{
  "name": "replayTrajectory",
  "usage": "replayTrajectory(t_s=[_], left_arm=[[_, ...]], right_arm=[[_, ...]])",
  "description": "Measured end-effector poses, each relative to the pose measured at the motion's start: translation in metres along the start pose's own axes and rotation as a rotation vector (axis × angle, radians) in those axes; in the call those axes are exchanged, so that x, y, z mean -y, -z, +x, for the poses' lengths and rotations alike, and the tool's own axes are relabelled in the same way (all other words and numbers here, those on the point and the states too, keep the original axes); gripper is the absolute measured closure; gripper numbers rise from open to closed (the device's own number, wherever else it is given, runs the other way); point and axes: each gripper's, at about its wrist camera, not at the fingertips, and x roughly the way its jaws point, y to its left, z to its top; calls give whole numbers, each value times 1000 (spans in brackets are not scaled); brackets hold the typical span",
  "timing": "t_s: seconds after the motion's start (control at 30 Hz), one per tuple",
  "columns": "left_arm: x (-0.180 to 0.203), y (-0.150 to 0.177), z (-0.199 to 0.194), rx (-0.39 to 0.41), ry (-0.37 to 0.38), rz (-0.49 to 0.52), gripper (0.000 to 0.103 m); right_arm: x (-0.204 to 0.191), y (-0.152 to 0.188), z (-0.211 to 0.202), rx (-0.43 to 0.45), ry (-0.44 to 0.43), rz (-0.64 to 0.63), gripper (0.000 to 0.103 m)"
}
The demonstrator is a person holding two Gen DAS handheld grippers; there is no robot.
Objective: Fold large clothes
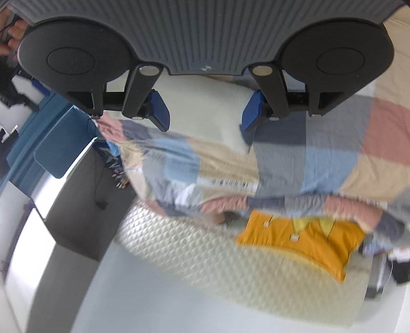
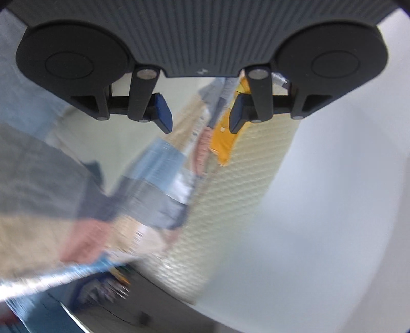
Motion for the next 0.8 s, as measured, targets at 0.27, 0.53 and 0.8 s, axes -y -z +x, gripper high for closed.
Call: replayTrajectory(t_s=[0.27,0.53,0.8], left_arm=[[41,5,-101,84,-5,136,35],[50,29,-145,113,6,183,35],[52,62,-156,127,-9,246,34]], right_arm=[[-108,22,-69,87,-22,-301,50],[-152,76,-108,92,-51,-528,50],[-161,129,-115,64,25,-640,50]])
